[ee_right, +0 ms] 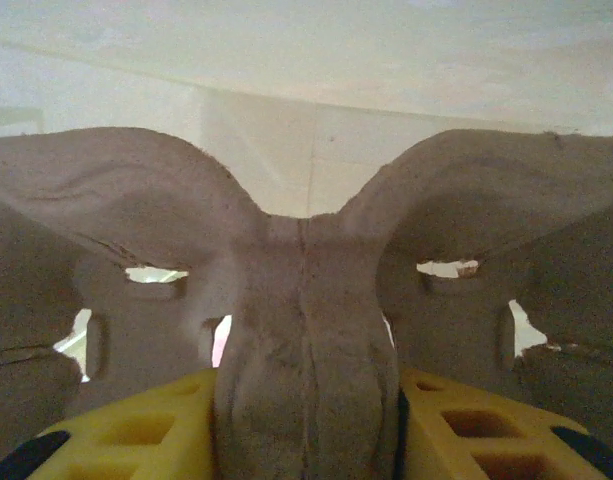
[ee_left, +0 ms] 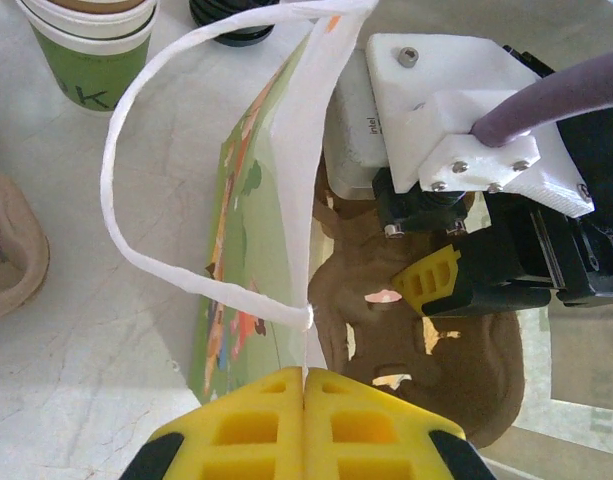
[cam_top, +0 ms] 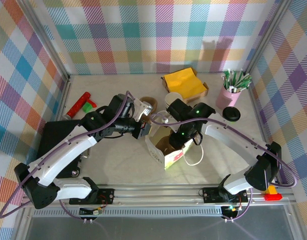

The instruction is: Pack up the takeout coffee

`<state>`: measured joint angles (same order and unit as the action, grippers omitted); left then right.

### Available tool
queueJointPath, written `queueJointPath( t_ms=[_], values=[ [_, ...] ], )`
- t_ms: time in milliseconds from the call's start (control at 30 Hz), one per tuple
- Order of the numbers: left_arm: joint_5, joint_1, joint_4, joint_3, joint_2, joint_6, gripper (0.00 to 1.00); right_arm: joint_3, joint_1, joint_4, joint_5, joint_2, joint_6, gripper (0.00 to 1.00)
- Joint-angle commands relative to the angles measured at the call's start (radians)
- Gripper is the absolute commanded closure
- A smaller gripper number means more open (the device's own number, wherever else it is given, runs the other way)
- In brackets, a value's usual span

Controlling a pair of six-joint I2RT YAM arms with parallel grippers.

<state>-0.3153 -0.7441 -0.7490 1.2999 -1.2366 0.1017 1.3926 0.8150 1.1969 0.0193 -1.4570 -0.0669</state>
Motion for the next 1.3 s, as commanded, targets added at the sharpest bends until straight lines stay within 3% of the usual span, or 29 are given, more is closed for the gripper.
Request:
queueJointPath(
  t_ms=[0, 500, 700, 1000, 1100, 1267],
  values=[
    [0.006, -0.006, 0.026, -0.001, 0.018, 0.026, 1.00, -0.017, 0.010, 0.009, 0.012, -0.003, 0.014, 0.56],
    [0.005, -0.011, 0.043, -0.008, -0.015, 0.145, 1.00, -0.112, 0.030, -0.161, 0.009, -0.024, 0.054, 0.56],
    [0.006, -0.010, 0.034, 0.000, -0.022, 0.157, 1.00, -0.153, 0.033, -0.194, 0.016, -0.031, 0.043, 0.51],
    [0.015, -0.011, 0.016, 0.009, -0.024, 0.164, 1.00, -0.072, 0.033, -0.137, 0.016, 0.004, 0.052, 0.33],
    [0.033, -0.009, 0.000, 0.016, -0.029, 0.180, 1.00, -0.029, 0.033, -0.111, 0.012, 0.036, 0.057, 0.19],
    [0.052, -0.013, -0.018, 0.028, -0.032, 0.220, 1.00, 0.042, 0.033, -0.082, -0.007, 0.087, 0.084, 0.16]
  ],
)
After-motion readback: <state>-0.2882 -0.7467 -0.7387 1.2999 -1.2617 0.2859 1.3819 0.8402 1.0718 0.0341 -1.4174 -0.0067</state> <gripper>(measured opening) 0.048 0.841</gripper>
